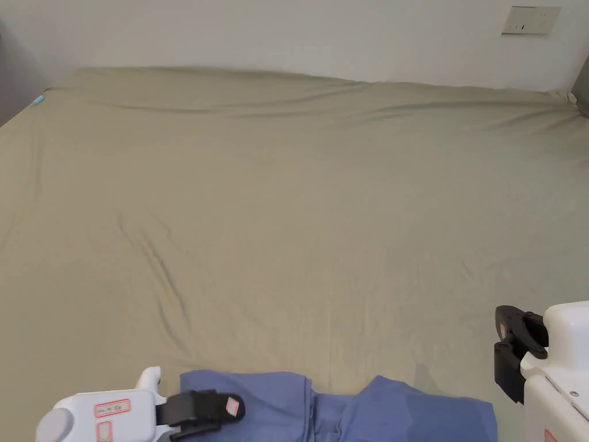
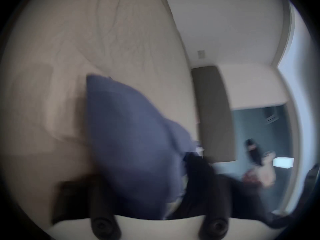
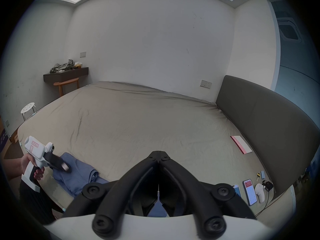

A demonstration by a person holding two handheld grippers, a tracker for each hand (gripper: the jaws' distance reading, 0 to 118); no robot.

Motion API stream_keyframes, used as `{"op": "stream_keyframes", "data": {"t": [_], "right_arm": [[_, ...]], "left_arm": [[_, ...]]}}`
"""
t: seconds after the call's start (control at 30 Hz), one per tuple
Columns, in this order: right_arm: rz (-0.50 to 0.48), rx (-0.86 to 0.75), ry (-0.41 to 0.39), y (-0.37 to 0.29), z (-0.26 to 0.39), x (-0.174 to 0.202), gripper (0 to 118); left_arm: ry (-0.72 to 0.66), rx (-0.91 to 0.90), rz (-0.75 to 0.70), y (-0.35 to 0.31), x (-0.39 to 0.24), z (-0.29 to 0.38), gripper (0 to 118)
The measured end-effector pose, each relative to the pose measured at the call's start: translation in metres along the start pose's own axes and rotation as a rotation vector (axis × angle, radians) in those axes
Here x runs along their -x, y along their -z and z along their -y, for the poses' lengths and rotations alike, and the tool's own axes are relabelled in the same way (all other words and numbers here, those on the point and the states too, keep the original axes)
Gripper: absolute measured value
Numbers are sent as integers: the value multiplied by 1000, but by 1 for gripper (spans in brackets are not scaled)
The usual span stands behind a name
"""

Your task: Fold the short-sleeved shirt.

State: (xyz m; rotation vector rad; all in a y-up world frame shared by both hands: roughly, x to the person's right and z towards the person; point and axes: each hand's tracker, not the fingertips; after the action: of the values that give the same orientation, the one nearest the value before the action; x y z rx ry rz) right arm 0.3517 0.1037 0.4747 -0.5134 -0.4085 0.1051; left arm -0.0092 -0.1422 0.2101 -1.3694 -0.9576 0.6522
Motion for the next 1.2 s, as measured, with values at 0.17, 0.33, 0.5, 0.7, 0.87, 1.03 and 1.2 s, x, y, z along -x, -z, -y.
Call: {"op": "stream_keyframes", "data": {"t": [0.17, 0.33, 0.5, 0.7, 0.87, 1.03, 1.2], "right_arm": [[-3, -2, -5, -1, -2, 1, 2], [-2, -6, -13, -2, -5, 2, 2], [-5, -16, -11, -3, -9, 5, 2], [-24, -25, -18, -2, -12, 11, 2], [-43, -25, -26, 4, -12, 17, 2], [-57, -27, -25, 9, -12, 20, 2], [-52, -30, -18, 10, -12, 16, 2]], "left_arm": [[148, -29, -223, -3, -20, 2, 14], [261, -47, -282, -13, -44, 5, 14], [336, -176, -393, -45, -60, -3, 14], [455, -272, -662, -109, -70, -14, 14], [433, -319, -921, -147, -102, -19, 14], [441, -267, -854, -131, -136, -16, 14], [481, -198, -755, -82, -151, -15, 14]]}}
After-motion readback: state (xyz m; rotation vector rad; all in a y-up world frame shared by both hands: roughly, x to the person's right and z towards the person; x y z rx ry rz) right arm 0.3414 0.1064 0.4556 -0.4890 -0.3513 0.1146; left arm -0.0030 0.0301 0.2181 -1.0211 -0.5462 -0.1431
